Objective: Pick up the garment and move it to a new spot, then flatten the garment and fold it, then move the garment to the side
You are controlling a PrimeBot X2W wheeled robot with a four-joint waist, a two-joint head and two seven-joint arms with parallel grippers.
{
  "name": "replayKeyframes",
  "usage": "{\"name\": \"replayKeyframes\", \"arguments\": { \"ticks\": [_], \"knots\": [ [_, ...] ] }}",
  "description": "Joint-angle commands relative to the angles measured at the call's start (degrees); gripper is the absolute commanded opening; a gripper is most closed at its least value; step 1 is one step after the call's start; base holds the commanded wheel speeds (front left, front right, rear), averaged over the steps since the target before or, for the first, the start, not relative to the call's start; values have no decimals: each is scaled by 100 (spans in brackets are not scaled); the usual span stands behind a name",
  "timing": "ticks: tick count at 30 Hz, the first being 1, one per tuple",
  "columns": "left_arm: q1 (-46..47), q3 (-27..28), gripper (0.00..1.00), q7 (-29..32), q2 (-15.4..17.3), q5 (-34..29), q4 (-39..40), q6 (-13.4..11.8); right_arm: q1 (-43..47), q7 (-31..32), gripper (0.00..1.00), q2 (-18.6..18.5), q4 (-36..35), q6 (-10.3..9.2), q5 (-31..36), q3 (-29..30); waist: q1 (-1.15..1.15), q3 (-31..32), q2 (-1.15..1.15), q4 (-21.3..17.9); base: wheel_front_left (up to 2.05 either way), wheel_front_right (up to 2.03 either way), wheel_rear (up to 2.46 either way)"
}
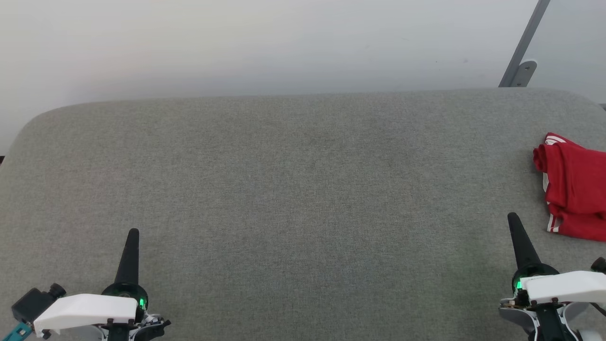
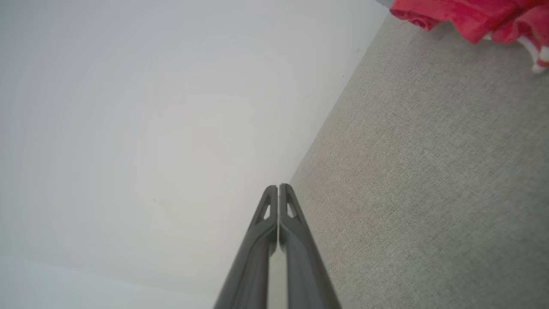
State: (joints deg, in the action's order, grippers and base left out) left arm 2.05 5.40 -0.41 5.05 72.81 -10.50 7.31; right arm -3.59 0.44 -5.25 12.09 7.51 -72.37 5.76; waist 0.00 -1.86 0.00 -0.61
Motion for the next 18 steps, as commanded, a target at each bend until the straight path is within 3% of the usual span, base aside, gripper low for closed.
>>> {"name": "replayKeyframes", "arguments": {
  "ticks": [1,18],
  "knots": [
    [115,5,0,49,5,170,10,19,-100,38,0,14,-8,0,-133,17,0,5,0,2,0,0,0],
    [254,15,0,280,-52,891,-134,23,-177,269,0,99,67,-1,-869,41,0,61,0,22,0,0,0]
  ]
}}
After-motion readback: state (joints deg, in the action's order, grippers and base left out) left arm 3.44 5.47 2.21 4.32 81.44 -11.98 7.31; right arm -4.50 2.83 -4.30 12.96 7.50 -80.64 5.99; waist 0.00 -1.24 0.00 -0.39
